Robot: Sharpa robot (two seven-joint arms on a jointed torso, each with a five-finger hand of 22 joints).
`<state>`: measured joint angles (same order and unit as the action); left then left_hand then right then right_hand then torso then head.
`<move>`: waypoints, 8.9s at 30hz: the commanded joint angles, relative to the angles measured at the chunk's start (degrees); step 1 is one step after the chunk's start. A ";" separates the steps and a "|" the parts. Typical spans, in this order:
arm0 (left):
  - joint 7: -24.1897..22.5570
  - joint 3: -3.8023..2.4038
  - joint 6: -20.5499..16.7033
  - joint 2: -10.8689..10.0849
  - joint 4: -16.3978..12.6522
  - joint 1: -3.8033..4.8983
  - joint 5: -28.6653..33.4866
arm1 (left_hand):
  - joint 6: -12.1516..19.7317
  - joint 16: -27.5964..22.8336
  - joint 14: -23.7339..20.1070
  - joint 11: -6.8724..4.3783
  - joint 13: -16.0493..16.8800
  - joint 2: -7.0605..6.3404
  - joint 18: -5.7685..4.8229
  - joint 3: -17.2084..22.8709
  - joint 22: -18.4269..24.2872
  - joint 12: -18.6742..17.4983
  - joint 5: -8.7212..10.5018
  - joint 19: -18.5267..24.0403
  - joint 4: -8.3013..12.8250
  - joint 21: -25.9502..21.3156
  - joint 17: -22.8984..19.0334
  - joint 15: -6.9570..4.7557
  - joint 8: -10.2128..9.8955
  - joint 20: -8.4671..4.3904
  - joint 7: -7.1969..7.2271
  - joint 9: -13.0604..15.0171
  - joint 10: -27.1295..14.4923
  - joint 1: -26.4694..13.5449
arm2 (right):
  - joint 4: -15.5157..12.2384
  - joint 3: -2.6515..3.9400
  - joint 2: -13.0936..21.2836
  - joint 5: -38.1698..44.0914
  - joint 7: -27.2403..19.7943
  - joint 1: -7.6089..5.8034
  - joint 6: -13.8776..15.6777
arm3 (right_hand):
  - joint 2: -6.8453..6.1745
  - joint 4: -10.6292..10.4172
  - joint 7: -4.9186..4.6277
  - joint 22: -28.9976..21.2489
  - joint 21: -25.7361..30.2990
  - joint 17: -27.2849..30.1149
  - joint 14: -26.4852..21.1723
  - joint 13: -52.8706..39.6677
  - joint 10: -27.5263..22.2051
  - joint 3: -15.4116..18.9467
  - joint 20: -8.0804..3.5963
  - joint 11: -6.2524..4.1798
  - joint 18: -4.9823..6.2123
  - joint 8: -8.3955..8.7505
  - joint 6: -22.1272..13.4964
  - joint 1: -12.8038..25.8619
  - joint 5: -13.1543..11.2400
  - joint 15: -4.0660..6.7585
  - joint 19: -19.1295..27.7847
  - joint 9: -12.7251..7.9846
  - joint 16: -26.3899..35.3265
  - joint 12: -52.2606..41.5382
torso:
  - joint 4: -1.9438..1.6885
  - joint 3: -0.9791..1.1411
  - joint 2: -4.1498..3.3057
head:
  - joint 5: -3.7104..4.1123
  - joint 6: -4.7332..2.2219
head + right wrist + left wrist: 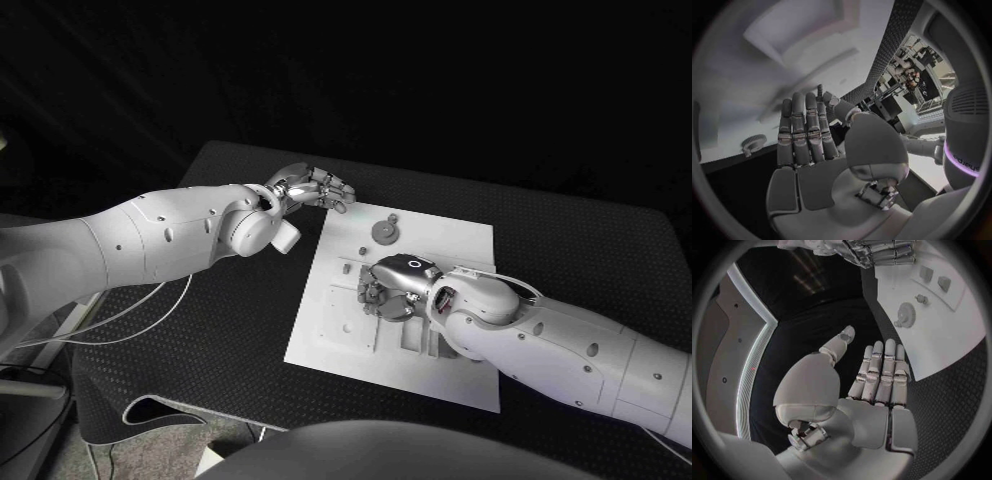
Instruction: Assemble the parts on the task board
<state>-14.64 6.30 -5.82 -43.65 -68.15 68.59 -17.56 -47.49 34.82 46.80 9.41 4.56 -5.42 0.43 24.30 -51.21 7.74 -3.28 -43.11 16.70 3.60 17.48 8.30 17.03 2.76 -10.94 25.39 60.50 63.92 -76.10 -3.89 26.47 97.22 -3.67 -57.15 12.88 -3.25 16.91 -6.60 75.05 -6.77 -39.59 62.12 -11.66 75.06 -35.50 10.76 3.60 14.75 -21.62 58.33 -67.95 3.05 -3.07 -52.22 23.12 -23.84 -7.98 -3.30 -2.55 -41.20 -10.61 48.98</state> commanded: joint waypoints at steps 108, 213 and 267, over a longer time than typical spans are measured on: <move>-0.34 -0.02 1.76 -0.80 0.52 0.03 0.36 | 0.39 -1.41 -0.17 0.33 -0.29 0.77 -0.43 -0.95 1.22 -0.31 0.22 0.29 -0.12 0.23 0.91 0.43 -0.10 0.36 -0.26 -0.17 -0.74 -0.54 | -9.06 2.76 18.38 3.46 2.48 -5.21 -2.89 | -10.59 -3.36 -2.93 1.37 2.72 -1.94 -10.36 3.08 -12.28 0.50 1.26 5.83 -4.75 4.13 -9.64 4.00 -0.05 -5.79 16.09 -2.03 8.67 3.95 | 0.03 0.10 -0.05 | 3.90 -2.07; 0.12 0.00 1.90 0.00 0.71 0.05 0.48 | 0.40 -1.81 -0.19 0.34 -0.32 1.12 -0.43 -1.13 1.64 -0.30 0.23 0.38 -0.09 0.27 1.36 0.47 -0.04 0.40 -0.25 -0.21 -0.78 -0.86 | -12.43 0.18 3.89 5.24 3.13 -1.78 -1.32 | 1.80 -0.01 -0.29 1.13 -2.42 -6.38 1.44 -2.26 -0.75 0.36 -0.41 0.16 -1.60 -0.74 -1.04 -0.60 -0.01 -0.34 5.02 0.45 4.55 -1.10 | -0.45 -0.15 0.06 | 1.09 -0.86; 0.32 0.01 2.24 1.01 1.27 0.05 0.49 | 0.43 -2.04 -0.25 0.34 -0.34 1.11 -0.43 -1.22 1.84 -0.30 0.23 0.41 -0.14 0.28 1.59 0.51 -0.02 0.44 -0.26 -0.24 -0.80 -0.96 | -7.29 -2.18 -0.12 7.06 3.51 -0.16 -2.47 | 1.96 0.01 -0.33 1.12 -2.23 -6.49 1.31 -2.35 -0.82 0.50 -0.37 0.21 -1.62 -0.65 -1.17 -0.62 -0.01 -0.39 5.22 0.57 4.78 -0.89 | -0.33 -0.11 0.05 | -0.13 0.42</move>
<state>-13.97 6.34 -4.27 -42.77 -66.82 68.58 -17.48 -47.29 33.01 46.68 10.02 4.27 -4.74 0.43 23.55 -49.46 7.52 -3.28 -42.90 16.58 3.60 18.99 8.41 17.03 2.97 -11.14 25.20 59.89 63.25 -83.48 -6.00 26.46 103.29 -0.13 -57.40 10.69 -1.83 17.08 -7.01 74.93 -9.09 -46.01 63.35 -13.93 74.22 -35.34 10.15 4.02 12.44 -22.12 56.66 -68.64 2.82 -3.28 -46.89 23.70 -19.28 -9.26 -3.61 -2.66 -41.16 -10.74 49.33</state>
